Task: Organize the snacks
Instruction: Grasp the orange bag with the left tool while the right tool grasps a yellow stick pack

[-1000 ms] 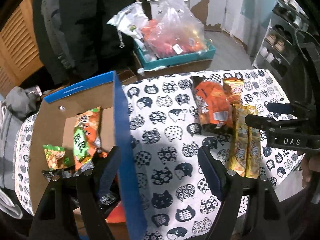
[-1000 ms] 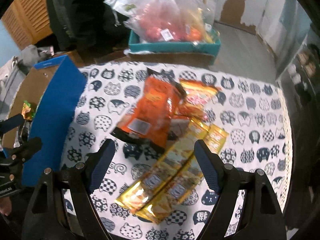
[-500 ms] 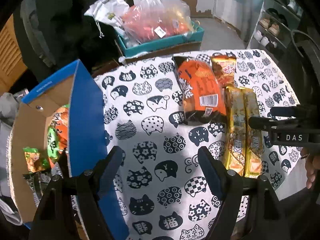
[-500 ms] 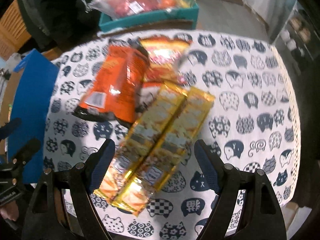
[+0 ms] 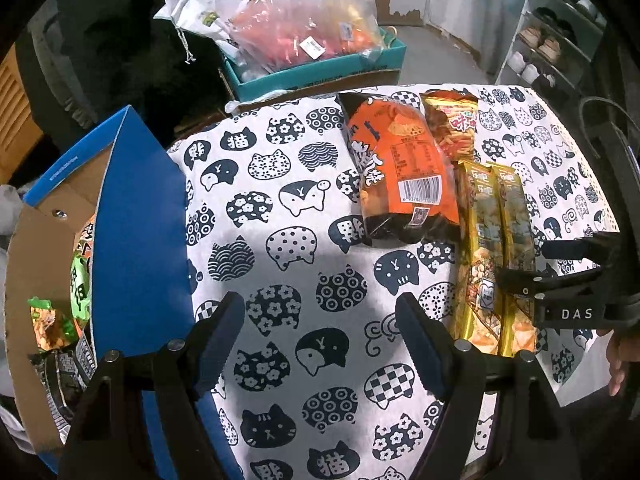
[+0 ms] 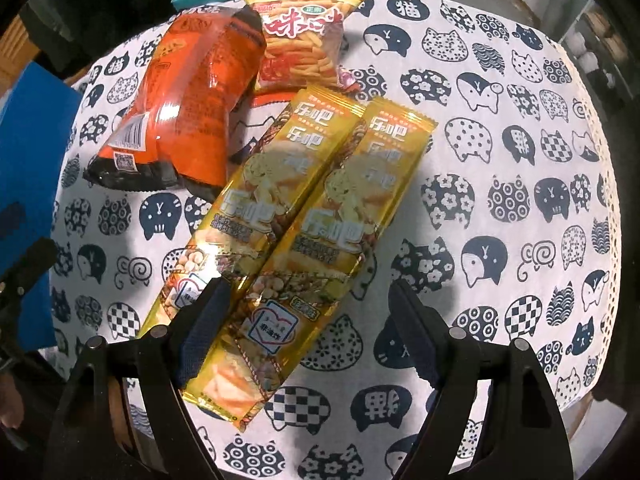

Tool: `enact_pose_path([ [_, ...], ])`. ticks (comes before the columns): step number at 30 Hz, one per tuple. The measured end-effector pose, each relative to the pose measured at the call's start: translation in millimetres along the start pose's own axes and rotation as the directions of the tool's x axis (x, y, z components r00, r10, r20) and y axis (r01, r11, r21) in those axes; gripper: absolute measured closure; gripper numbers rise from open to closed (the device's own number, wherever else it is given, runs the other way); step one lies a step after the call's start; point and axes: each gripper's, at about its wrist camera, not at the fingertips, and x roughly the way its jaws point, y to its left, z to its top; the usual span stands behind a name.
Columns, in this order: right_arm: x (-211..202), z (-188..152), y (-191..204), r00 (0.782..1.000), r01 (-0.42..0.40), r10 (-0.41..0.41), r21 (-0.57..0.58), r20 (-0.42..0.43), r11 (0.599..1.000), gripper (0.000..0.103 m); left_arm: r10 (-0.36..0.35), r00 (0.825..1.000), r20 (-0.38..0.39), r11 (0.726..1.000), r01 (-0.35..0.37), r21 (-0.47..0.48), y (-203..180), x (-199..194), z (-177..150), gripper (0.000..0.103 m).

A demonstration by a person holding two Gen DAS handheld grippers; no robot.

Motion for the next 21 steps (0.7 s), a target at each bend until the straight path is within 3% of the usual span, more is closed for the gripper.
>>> enact_pose_path([
  [5,-0.3,-5.5,-10.8,0.998,0.058,-0.059,-0.012,-0.021,0.998,0.022,-0.007,1.0,-0.005,1.0,0.007,-0.002,1.1,2.2,-0.5,0.024],
  [9,4.8,-9.6,-27.6,0.987,0.151,-0.152,-0.015,-0.043,0.988,0.022,-0.011,1.0,-0.011,1.0,0.011,-0.006,0.8,3.2,0.2,0.024],
  [15,12.3,-3.3,-44.2,0.996,0.093,-0.093,0.042,-0.004,0.995,0.024,-0.031,1.0,0.003,0.999,0.031,-0.012,-4.0,1.9,8.0,0.024],
  [17,16.9,2.4,-44.0,0.995,0.098,-0.097,0.03,-0.006,0.995,0.046,-0.035,0.999,0.002,0.999,0.035,-0.014,-5.5,3.0,11.0,0.024],
  [18,18.0,2.8,-44.3,0.996,0.095,-0.095,0.026,-0.001,0.995,0.048,-0.038,0.999,0.001,0.999,0.038,-0.019,-5.7,3.8,12.4,0.024],
  [19,18.8,3.7,-41.5,0.995,0.102,-0.102,0.024,0.007,0.995,0.063,-0.046,0.999,-0.002,0.999,0.045,-0.026,-5.8,4.7,13.9,0.024],
  [21,16.5,5.4,-41.2,0.992,0.122,-0.123,0.022,0.019,0.992,0.07,-0.065,0.998,-0.006,0.997,0.064,-0.046,-5.4,6.5,17.4,0.024],
])
